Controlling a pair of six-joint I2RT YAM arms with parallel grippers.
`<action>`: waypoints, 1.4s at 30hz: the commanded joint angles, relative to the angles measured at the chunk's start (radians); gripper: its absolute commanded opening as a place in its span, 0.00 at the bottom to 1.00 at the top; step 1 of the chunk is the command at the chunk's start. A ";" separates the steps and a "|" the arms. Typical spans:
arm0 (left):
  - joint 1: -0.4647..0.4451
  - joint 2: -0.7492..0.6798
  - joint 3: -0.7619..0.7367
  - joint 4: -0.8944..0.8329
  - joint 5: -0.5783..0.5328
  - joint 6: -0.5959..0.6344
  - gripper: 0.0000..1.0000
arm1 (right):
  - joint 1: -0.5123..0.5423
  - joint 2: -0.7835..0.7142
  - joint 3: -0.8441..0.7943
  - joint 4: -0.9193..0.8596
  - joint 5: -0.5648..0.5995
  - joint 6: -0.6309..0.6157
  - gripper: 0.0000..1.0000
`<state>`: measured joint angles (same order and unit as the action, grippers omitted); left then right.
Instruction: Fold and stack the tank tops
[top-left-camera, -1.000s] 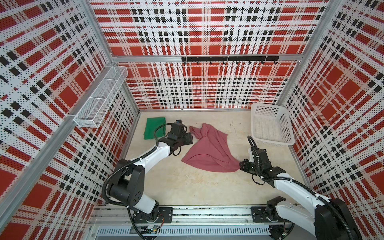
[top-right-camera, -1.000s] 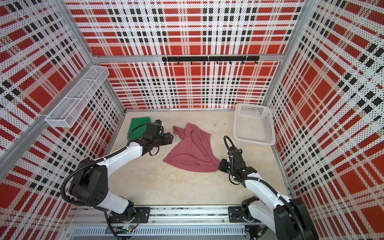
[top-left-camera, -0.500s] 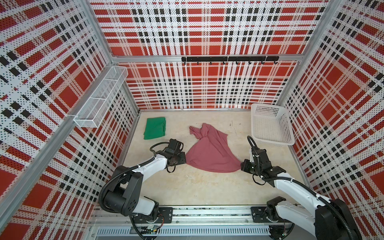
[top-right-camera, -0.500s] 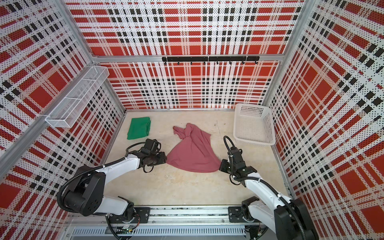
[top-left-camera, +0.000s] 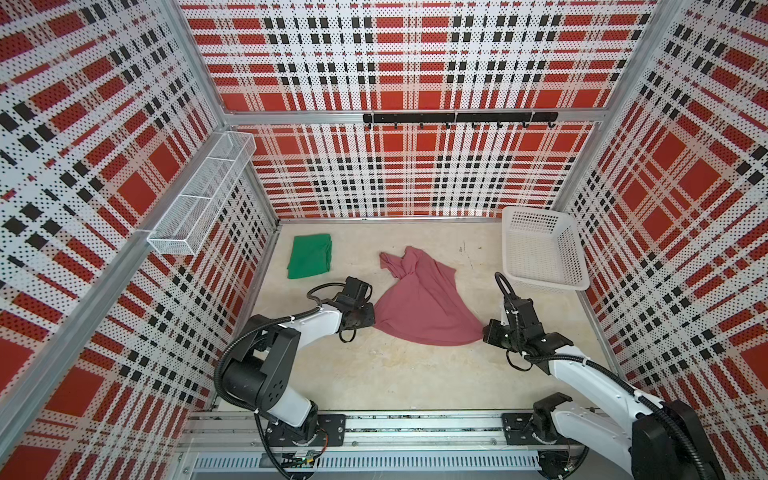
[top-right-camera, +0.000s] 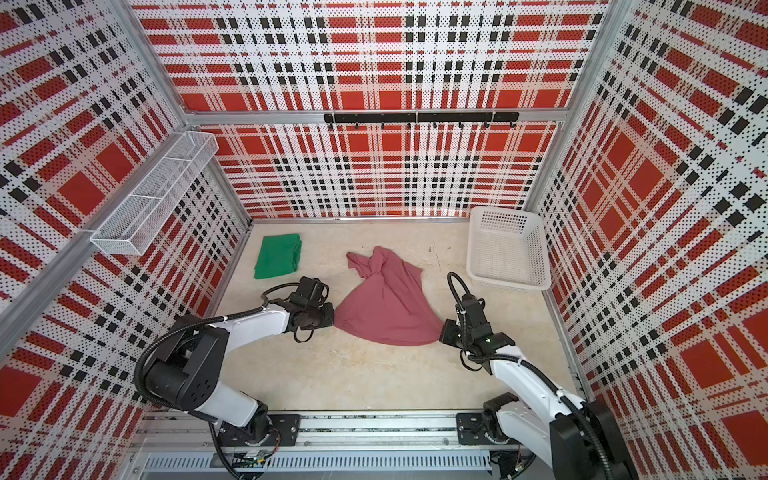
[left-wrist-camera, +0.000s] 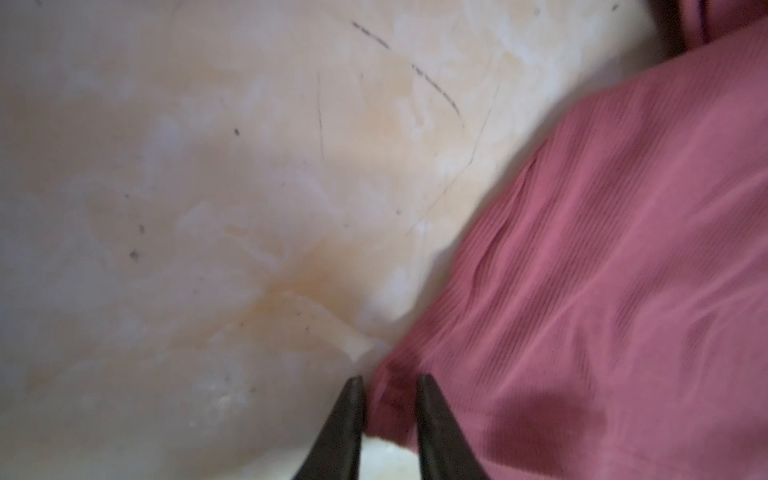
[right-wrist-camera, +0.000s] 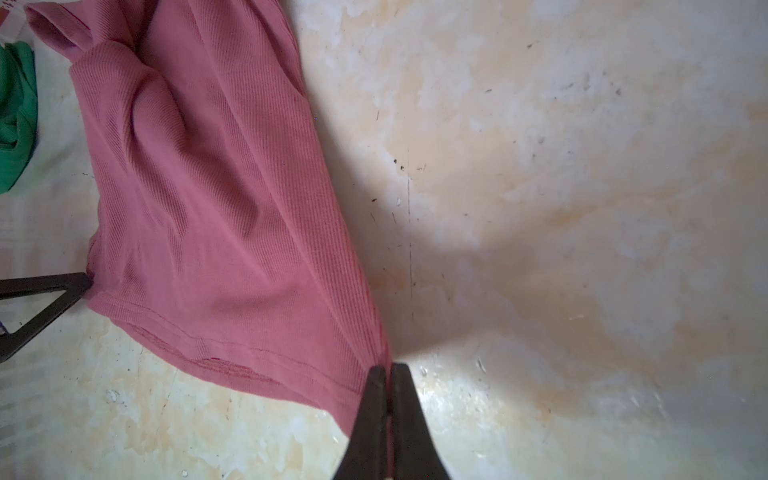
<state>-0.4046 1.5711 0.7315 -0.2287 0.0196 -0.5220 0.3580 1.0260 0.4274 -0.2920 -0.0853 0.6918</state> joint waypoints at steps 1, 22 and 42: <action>0.004 0.025 0.034 0.046 0.021 -0.007 0.10 | 0.004 -0.025 0.030 -0.016 0.013 -0.018 0.00; 0.075 -0.229 0.716 -0.014 0.002 0.049 0.00 | 0.001 0.246 0.864 -0.137 0.100 -0.350 0.00; 0.076 -0.375 0.959 -0.111 -0.144 0.203 0.00 | -0.002 0.090 1.122 -0.098 0.073 -0.559 0.00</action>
<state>-0.3439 1.1660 1.6970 -0.2970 -0.1280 -0.3504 0.3576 1.1206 1.5288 -0.4065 -0.0055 0.1829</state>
